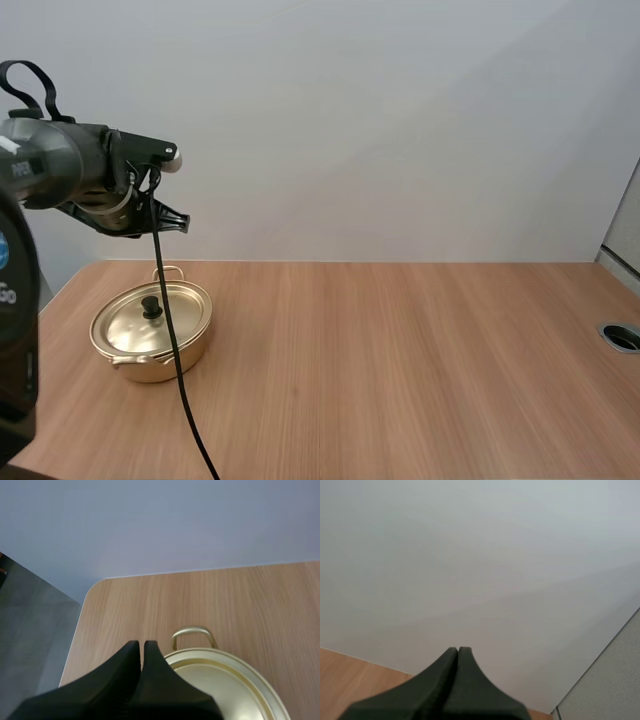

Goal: Open the pot, put the car inside, and close it

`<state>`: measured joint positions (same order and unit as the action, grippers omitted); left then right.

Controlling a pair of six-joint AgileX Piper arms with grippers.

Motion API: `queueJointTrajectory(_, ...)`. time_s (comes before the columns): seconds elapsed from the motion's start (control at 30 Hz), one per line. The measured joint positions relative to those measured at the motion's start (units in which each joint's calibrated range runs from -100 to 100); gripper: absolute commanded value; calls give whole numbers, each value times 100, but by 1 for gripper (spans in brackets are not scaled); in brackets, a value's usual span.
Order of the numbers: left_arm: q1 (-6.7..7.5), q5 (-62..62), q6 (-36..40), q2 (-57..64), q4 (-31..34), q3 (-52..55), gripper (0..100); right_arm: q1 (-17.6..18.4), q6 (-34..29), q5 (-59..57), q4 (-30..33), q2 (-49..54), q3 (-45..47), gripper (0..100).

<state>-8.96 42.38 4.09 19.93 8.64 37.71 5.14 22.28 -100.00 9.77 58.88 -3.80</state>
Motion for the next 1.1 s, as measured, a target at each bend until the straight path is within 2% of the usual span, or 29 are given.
queueJointTrajectory(0.13, 0, -619, -34, 34, -320, 0, 0, -29, -595, 0, 210, 0, 0, 0)
queueJointTrajectory(0.3, 0, -882, -530, 34, -1106, 0, 0, -301, -1097, 0, 390, 0, 0, 0)
queueJointTrajectory(0.53, 0, 518, -1524, 181, -2262, 0, 0, -726, -1224, 0, 82, 144, 461, 0)
queueJointTrajectory(0.73, 0, 2083, -2460, 876, -3306, 12, 0, -732, -1247, 0, 106, 311, 1431, 0)
queueJointTrajectory(0.83, 0, 2385, -2865, 1256, -3810, 12, 0, -732, -1401, 0, 247, 379, 1960, 0)
queueJointTrajectory(0.93, 0, 2257, -3063, 1618, -4132, 77, 0, -732, -1484, 150, 232, 390, 2507, 0)
queueJointTrajectory(1.1, 8, 1196, -2856, 2166, -3997, 368, 0, -732, -1547, 1314, 232, 390, 3527, 0)
